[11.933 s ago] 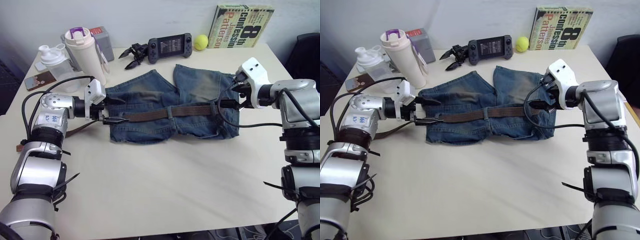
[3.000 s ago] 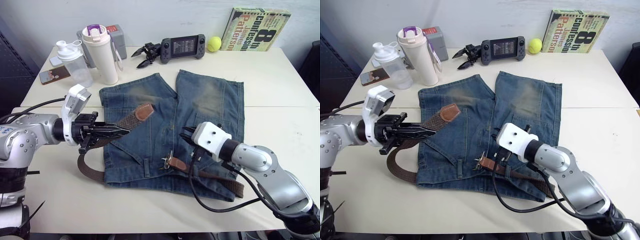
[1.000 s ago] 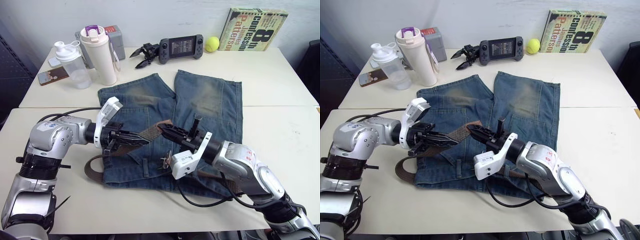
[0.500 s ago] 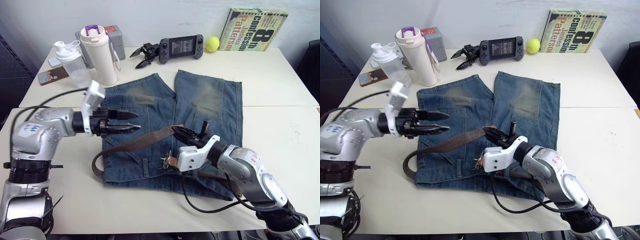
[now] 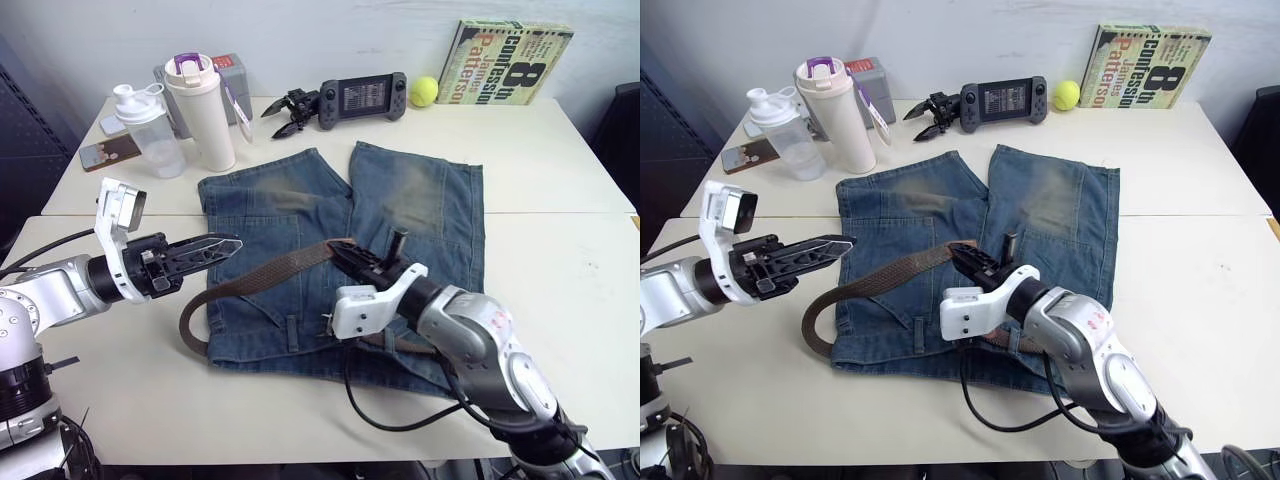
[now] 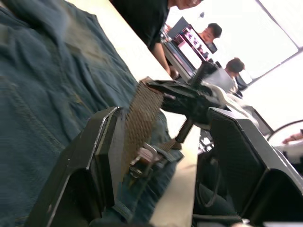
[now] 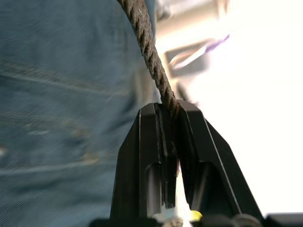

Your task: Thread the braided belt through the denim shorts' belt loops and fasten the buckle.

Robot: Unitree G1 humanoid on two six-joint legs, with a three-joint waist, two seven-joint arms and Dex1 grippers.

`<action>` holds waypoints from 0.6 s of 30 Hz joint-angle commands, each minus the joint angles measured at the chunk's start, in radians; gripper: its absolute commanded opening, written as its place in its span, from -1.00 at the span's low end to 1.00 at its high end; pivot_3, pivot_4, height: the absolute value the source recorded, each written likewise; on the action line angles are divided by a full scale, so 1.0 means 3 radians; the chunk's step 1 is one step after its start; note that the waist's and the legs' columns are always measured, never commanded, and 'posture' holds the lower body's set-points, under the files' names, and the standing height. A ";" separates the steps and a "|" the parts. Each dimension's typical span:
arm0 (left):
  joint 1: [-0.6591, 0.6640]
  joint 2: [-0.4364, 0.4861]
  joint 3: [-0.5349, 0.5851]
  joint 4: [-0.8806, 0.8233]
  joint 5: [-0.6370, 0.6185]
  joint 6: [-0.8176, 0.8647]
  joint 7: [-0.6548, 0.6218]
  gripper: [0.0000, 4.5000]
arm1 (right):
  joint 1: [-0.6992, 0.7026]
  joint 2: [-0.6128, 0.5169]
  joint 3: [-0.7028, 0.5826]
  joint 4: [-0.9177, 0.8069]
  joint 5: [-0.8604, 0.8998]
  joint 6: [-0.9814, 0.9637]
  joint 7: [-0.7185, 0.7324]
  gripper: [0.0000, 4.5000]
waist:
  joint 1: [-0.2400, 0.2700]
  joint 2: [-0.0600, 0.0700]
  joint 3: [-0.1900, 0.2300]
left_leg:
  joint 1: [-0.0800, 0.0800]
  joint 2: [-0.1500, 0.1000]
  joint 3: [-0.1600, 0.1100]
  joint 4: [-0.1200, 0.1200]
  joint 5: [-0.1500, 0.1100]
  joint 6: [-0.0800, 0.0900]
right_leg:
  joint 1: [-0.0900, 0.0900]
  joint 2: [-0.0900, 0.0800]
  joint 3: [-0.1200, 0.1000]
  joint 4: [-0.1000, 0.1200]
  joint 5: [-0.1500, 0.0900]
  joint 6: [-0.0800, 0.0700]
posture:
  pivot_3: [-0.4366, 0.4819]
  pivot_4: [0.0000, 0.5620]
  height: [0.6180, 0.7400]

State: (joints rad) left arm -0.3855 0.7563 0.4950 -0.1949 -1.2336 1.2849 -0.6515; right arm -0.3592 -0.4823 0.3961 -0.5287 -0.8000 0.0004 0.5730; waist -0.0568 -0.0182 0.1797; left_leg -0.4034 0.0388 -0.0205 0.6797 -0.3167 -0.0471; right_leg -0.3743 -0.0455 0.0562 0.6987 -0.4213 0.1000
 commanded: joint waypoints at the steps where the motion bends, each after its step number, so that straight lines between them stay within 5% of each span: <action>1: 0.0091 0.0037 -0.0049 -0.0302 0.0275 -0.0433 -0.0055 0.37 | -0.0202 0.0007 0.0061 0.0427 -0.0189 -0.0499 -0.0587 -1.00 | -0.0008 -0.0001 0.0000 | 0.0000 0.0000 0.0001 0.0000 0.0000 0.0000 | -0.0001 0.0000 0.0000 0.0001 0.0000 0.0000 | -0.05 -0.47 0.98; 6: 0.0581 0.0387 -0.0611 -0.0885 0.1163 -0.1351 -0.0642 0.37 | -0.0529 0.0069 0.0102 0.0986 -0.0345 -0.0870 -0.1135 -1.00 | -0.0052 0.0000 0.0000 | 0.0000 0.0003 0.0008 -0.0010 0.0000 0.0000 | -0.0003 0.0005 0.0000 0.0000 0.0000 0.0000 | -0.05 -0.47 0.98; 12: 0.0523 0.0394 -0.0698 -0.0653 0.1193 -0.1430 -0.0747 0.37 | -0.0600 0.0189 0.0144 0.1130 -0.0262 -0.1091 -0.1238 -1.00 | -0.0091 0.0000 0.0000 | 0.0000 0.0006 0.0008 -0.0014 0.0000 0.0000 | -0.0002 0.0008 0.0001 -0.0001 0.0000 0.0000 | -0.05 -0.47 0.98; 18: 0.0027 0.0462 -0.0504 -0.0375 0.0704 -0.1105 -0.0824 0.37 | -0.0514 0.0095 0.0114 0.1108 -0.0302 -0.1378 -0.1355 -1.00 | -0.0090 -0.0001 0.0000 | -0.0001 0.0003 0.0007 -0.0012 0.0000 0.0000 | -0.0002 0.0007 0.0000 0.0001 0.0000 0.0000 | -0.05 -0.47 0.98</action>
State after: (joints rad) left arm -0.3523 0.8765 0.2957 -0.3132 -0.9632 0.9311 -0.8850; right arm -0.5191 -0.4458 0.4416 -0.1574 -0.8992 -0.3841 0.1904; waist -0.0838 -0.0184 0.1796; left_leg -0.4036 0.0395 -0.0184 0.6760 -0.3167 -0.0471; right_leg -0.3748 -0.0435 0.0563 0.6992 -0.4213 0.1000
